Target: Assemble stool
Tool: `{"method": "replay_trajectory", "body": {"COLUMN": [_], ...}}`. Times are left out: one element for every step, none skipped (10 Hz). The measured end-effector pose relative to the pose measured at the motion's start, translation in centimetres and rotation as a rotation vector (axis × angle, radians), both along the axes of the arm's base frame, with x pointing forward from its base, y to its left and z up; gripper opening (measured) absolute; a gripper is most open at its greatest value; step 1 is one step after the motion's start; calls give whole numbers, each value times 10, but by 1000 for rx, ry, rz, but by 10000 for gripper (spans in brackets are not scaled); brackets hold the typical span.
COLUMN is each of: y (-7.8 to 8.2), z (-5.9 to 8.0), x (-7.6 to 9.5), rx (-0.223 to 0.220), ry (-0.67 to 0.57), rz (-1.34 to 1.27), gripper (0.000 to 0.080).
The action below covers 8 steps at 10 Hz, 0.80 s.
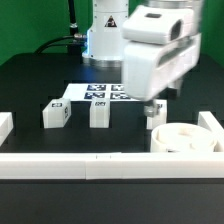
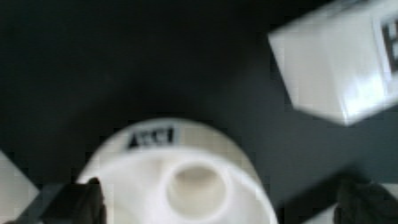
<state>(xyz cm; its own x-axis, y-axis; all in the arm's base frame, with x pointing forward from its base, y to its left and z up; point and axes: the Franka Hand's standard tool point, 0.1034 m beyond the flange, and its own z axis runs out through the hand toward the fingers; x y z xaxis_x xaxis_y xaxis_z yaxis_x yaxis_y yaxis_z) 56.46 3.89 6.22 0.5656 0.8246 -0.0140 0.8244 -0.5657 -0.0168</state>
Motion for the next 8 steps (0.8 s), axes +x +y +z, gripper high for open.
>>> {"method": "replay_trajectory", "body": {"y": [-10, -17, -17, -16, -17, -16, -15, -11], "z": [-1, -2, -2, -3, -3, -3, -3, -4], "x": [-7, -9, -10, -10, -10, -10, -10, -11], "rx": [-1, 0, -1, -1, -1, 0, -1, -4], "ry": [10, 14, 14, 15, 15, 16, 15, 11], "rz": [-11, -5, -21, -35, -33, -85, -217, -379], "gripper": [649, 649, 649, 649, 649, 649, 649, 649]}}
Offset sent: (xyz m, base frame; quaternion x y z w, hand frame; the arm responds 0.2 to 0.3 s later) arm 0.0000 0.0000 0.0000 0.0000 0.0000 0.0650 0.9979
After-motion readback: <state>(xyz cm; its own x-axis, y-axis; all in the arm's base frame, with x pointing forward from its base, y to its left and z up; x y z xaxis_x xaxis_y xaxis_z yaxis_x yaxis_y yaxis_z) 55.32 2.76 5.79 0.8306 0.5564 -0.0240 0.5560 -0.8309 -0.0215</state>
